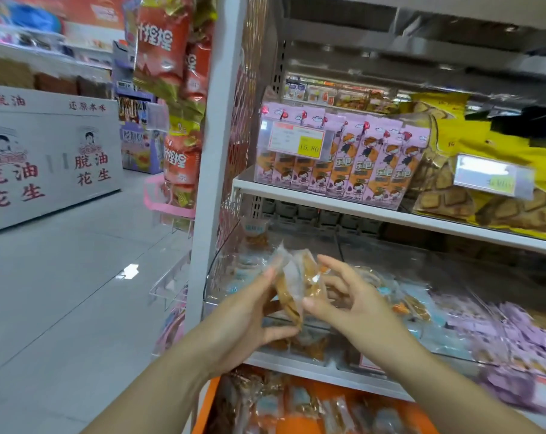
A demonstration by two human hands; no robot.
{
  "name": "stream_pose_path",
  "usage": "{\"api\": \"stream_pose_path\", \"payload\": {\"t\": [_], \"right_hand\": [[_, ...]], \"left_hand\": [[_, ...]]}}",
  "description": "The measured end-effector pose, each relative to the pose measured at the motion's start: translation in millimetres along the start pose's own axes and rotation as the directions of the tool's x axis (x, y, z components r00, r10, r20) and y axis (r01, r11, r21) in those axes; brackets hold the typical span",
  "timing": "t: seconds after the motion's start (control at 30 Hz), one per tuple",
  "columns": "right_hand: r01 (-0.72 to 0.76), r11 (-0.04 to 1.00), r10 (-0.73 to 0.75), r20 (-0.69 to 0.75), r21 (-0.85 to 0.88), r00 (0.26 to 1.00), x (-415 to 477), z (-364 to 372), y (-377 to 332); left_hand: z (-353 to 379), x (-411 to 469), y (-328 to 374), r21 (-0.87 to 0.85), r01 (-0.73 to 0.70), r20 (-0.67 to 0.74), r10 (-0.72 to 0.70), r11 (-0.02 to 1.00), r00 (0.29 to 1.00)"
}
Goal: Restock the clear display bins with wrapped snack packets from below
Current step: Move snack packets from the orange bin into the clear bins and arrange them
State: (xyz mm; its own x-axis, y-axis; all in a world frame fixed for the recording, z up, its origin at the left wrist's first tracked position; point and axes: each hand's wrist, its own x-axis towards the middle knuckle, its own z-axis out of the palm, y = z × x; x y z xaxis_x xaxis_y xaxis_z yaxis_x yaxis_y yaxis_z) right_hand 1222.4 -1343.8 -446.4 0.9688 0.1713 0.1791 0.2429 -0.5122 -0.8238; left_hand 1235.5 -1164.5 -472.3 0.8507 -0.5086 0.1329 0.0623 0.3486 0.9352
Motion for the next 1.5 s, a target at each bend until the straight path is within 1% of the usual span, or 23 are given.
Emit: {"api": "stream_pose_path", "payload": {"t": [0.07, 0.13, 0.2, 0.23, 0.3, 0.37, 0.47, 0.53, 0.63, 0.73, 0.8, 0.87, 0.9, 0.97, 1.03, 1.07, 1.1, 1.13, 1.17, 1.23, 1.3, 1.4, 1.5], "right_hand": [[-0.009, 0.997, 0.011, -0.017, 0.08, 1.0, 1.2, 2.5, -2.6], [-0.044, 0.972, 0.045, 0.002, 0.23, 0.999, 2.7, 3.1, -3.1], [-0.076, 0.926, 0.068, 0.036, 0.37, 0.997, 3.7, 2.6, -4.3], [-0.093, 0.907, 0.084, 0.039, 0.412, 0.996, 4.4, 2.8, -3.8], [-0.111, 0.874, 0.114, 0.022, 0.473, 0.993, 6.4, 4.2, -1.3], [-0.107, 0.846, 0.132, -0.011, 0.523, 0.991, 8.6, 5.3, 1.5], [-0.064, 0.817, 0.124, -0.067, 0.573, 0.99, 10.3, 4.2, 1.4], [-0.039, 0.803, 0.104, -0.076, 0.595, 0.992, 10.5, 2.1, 0.0], [-0.031, 0.814, 0.104, -0.094, 0.58, 0.99, 11.1, -1.7, -1.9], [-0.032, 0.801, 0.155, -0.157, 0.597, 0.975, 13.7, -10.8, 1.1], [0.007, 0.854, 0.14, -0.243, 0.52, 0.96, 13.9, -20.5, 0.5], [0.056, 0.943, 0.042, -0.285, 0.327, 0.958, 13.1, -30.5, -4.4], [0.087, 0.969, -0.025, -0.258, 0.232, 0.966, 12.4, -35.1, -9.1], [0.152, 0.988, -0.147, -0.109, 0.039, 0.983, 12.0, -41.6, -19.7], [0.187, 0.95, -0.178, 0.059, -0.25, 0.982, 14.2, -42.2, -29.1], [0.217, 0.893, -0.18, 0.129, -0.395, 0.975, 15.9, -40.0, -31.9], [0.249, 0.828, -0.18, 0.182, -0.503, 0.967, 17.7, -37.0, -34.5], [0.278, 0.783, -0.183, 0.221, -0.556, 0.958, 19.9, -33.7, -36.0], [0.297, 0.764, -0.18, 0.253, -0.573, 0.951, 22.1, -31.0, -38.1], [0.313, 0.766, -0.164, 0.299, -0.562, 0.94, 24.5, -25.5, -43.6], [0.306, 0.787, -0.143, 0.324, -0.536, 0.935, 27.4, -23.0, -46.0], [0.299, 0.821, -0.151, 0.319, -0.486, 0.936, 28.6, -21.3, -46.3], [0.278, 0.851, -0.151, 0.3, -0.446, 0.942, 29.9, -17.8, -36.7]], "left_hand": [[1.0, 0.9, -1.1, 0.072, -0.016, 0.012, 0.015, 0.997, 1.0], [0.5, 3.8, -4.8, 0.245, -0.043, -0.017, 0.048, 0.969, 0.999], [0.8, 7.6, -7.8, 0.489, -0.109, -0.062, 0.159, 0.866, 0.985], [1.8, 8.5, -8.2, 0.567, -0.135, -0.084, 0.22, 0.813, 0.972], [1.7, 11.1, -11.2, 0.625, -0.167, -0.124, 0.308, 0.763, 0.943], [3.3, 11.8, -14.2, 0.627, -0.178, -0.16, 0.349, 0.759, 0.923], [6.6, 12.6, -16.7, 0.56, -0.208, -0.21, 0.38, 0.802, 0.901], [7.4, 13.1, -15.6, 0.538, -0.232, -0.207, 0.393, 0.811, 0.896], [0.0, 15.0, -8.1, 0.467, -0.234, -0.198, 0.359, 0.853, 0.912], [-17.3, 16.2, 3.6, 0.389, -0.21, -0.296, 0.338, 0.897, 0.893], [-31.4, 16.0, 8.3, 0.352, -0.169, -0.404, 0.313, 0.921, 0.859], [-42.1, 14.0, 10.8, 0.393, -0.135, -0.471, 0.325, 0.91, 0.82], [-43.8, 13.5, 11.6, 0.426, -0.124, -0.478, 0.34, 0.896, 0.81], [-41.3, 13.9, 10.8, 0.443, -0.108, -0.461, 0.33, 0.89, 0.824], [-36.7, 17.3, 5.5, 0.407, -0.094, -0.426, 0.28, 0.909, 0.861], [-34.4, 18.9, 2.6, 0.395, -0.088, -0.404, 0.259, 0.914, 0.877], [-31.4, 19.5, 0.7, 0.397, -0.086, -0.373, 0.246, 0.914, 0.894], [-29.0, 20.0, -0.8, 0.414, -0.089, -0.341, 0.245, 0.906, 0.908], [-26.4, 20.0, -1.1, 0.451, -0.09, -0.31, 0.25, 0.888, 0.917], [-21.4, 19.9, 0.8, 0.516, -0.094, -0.275, 0.268, 0.851, 0.923], [-20.3, 20.7, 3.2, 0.537, -0.07, -0.304, 0.27, 0.841, 0.914], [-22.5, 21.9, 5.5, 0.482, -0.044, -0.347, 0.236, 0.875, 0.908], [-19.2, 20.1, 7.2, 0.342, -0.06, -0.344, 0.184, 0.938, 0.921]]}}
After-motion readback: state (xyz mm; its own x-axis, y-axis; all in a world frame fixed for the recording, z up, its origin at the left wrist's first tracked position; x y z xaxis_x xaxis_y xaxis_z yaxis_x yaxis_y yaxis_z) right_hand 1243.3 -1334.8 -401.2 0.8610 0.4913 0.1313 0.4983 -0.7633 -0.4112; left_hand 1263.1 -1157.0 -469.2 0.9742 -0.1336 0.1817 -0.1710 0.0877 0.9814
